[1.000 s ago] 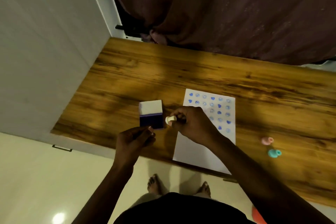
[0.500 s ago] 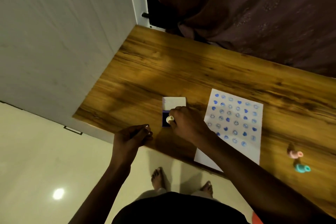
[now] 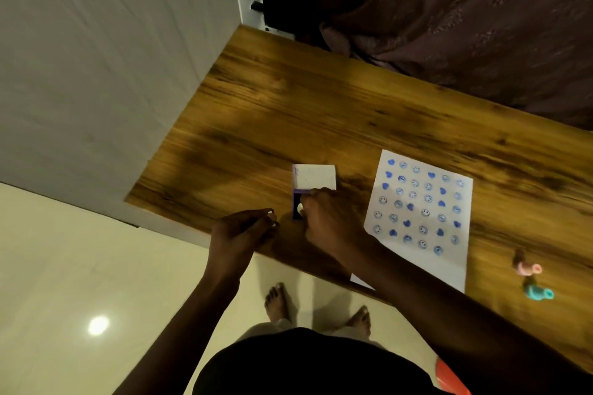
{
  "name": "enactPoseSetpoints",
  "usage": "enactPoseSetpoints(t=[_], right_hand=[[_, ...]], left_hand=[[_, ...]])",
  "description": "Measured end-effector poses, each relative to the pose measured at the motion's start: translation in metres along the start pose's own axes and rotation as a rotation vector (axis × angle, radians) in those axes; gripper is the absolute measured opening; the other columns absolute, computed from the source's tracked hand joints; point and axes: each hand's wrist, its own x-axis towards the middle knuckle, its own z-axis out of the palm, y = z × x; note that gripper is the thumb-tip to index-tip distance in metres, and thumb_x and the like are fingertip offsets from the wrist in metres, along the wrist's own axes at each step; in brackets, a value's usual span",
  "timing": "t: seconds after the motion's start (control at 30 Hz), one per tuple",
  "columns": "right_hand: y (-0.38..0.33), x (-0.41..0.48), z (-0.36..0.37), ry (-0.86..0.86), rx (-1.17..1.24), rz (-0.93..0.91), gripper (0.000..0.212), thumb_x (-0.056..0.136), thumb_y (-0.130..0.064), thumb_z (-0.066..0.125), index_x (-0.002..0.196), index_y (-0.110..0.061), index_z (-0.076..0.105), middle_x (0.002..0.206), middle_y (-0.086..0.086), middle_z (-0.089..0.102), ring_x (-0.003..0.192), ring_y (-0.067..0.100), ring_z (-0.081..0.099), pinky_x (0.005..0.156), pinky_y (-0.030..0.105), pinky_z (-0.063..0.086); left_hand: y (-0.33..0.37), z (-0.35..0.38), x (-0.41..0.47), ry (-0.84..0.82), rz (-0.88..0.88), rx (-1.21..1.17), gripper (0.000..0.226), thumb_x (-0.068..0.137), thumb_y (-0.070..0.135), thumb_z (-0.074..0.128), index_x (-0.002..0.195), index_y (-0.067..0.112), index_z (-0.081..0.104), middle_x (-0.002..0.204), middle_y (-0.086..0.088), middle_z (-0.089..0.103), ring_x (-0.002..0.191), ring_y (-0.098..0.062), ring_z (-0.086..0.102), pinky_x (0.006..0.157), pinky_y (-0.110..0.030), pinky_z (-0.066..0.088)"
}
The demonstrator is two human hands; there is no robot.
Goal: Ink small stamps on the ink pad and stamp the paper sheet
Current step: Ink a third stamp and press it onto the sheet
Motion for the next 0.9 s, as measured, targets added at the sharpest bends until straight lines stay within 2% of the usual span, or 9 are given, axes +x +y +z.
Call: enactPoseSetpoints(t=[0.1,0.17,0.27,0.33,0.43,0.5,0.63,0.8,0.9], right_hand=[[-0.002,0.001,-0.001,-0.02,0.0,0.027,0.025,0.096,-0.021,0.063,0.12,-0.013,0.064,0.12,0.008,0.069,0.111,0.024,0.067,0.095,0.031,0.051],[-0.002,0.002,-0.003,-0.033,0.021,0.04,0.027,0.097,-0.021,0.062,0.123,-0.012,0.063,0.123,0.01,0.068,0.113,0.026,0.066,0.098,0.032,0.052],[-0.001,0.002,-0.007,-0.023,0.049,0.034,0.021,0.095,-0.019,0.066,0.114,-0.011,0.068,0.114,0.012,0.072,0.102,0.027,0.07,0.084,0.032,0.055],[0.002,0.003,-0.01,-0.003,0.077,0.04,0.022,0.093,-0.019,0.069,0.113,-0.011,0.067,0.112,0.013,0.07,0.097,0.028,0.069,0.071,0.03,0.05],[0.009,0.007,-0.013,0.012,0.175,0.07,0.028,0.091,-0.025,0.072,0.115,-0.013,0.067,0.113,0.011,0.069,0.099,0.028,0.069,0.078,0.035,0.057],[0.015,0.008,-0.017,0.008,0.268,0.103,0.024,0.09,-0.029,0.073,0.109,-0.015,0.071,0.107,0.008,0.073,0.096,0.025,0.07,0.08,0.04,0.06],[0.03,0.002,-0.031,0.051,0.515,0.182,0.019,0.084,-0.029,0.077,0.094,-0.013,0.079,0.094,0.005,0.078,0.085,0.018,0.072,0.075,0.039,0.062],[0.066,-0.037,-0.043,0.111,0.83,0.326,0.027,0.08,-0.04,0.082,0.097,-0.019,0.08,0.093,-0.006,0.078,0.085,0.007,0.071,0.075,0.028,0.059],[0.092,-0.074,-0.04,0.156,1.012,0.425,0.029,0.077,-0.045,0.083,0.093,-0.021,0.08,0.084,-0.004,0.079,0.081,0.011,0.075,0.078,0.034,0.062]], left_hand=[[0.003,0.002,0.001,-0.008,-0.003,-0.011,0.015,0.094,0.016,0.074,0.103,0.007,0.082,0.091,-0.012,0.083,0.088,-0.027,0.08,0.07,-0.022,0.061],[0.005,0.003,0.002,-0.019,0.007,-0.022,0.014,0.093,0.015,0.075,0.103,0.007,0.082,0.091,-0.014,0.083,0.088,-0.033,0.08,0.074,-0.028,0.064],[0.009,0.006,0.0,-0.04,0.03,-0.031,0.013,0.093,0.014,0.075,0.102,0.009,0.083,0.092,-0.018,0.082,0.089,-0.038,0.078,0.083,-0.04,0.066],[0.011,0.009,-0.002,-0.052,0.038,-0.04,0.012,0.093,0.012,0.075,0.102,0.009,0.083,0.092,-0.018,0.082,0.09,-0.037,0.078,0.084,-0.042,0.065],[0.013,0.013,-0.005,-0.068,0.056,-0.019,0.012,0.093,0.013,0.075,0.101,0.009,0.083,0.091,-0.017,0.082,0.091,-0.039,0.078,0.084,-0.042,0.065],[0.014,0.017,-0.007,-0.081,0.061,-0.029,0.011,0.093,0.012,0.075,0.1,0.008,0.083,0.091,-0.018,0.081,0.093,-0.043,0.076,0.084,-0.042,0.065],[0.015,0.028,-0.008,-0.125,0.044,-0.028,0.013,0.094,0.009,0.074,0.103,0.006,0.081,0.094,-0.017,0.081,0.097,-0.048,0.074,0.089,-0.051,0.062],[0.011,0.056,-0.007,-0.207,0.006,0.03,0.019,0.093,0.013,0.075,0.111,0.007,0.08,0.099,-0.015,0.082,0.096,-0.043,0.077,0.087,-0.046,0.065],[0.008,0.082,-0.008,-0.262,-0.023,0.039,0.018,0.09,0.012,0.078,0.108,0.013,0.08,0.099,-0.014,0.082,0.095,-0.041,0.078,0.084,-0.041,0.065]])
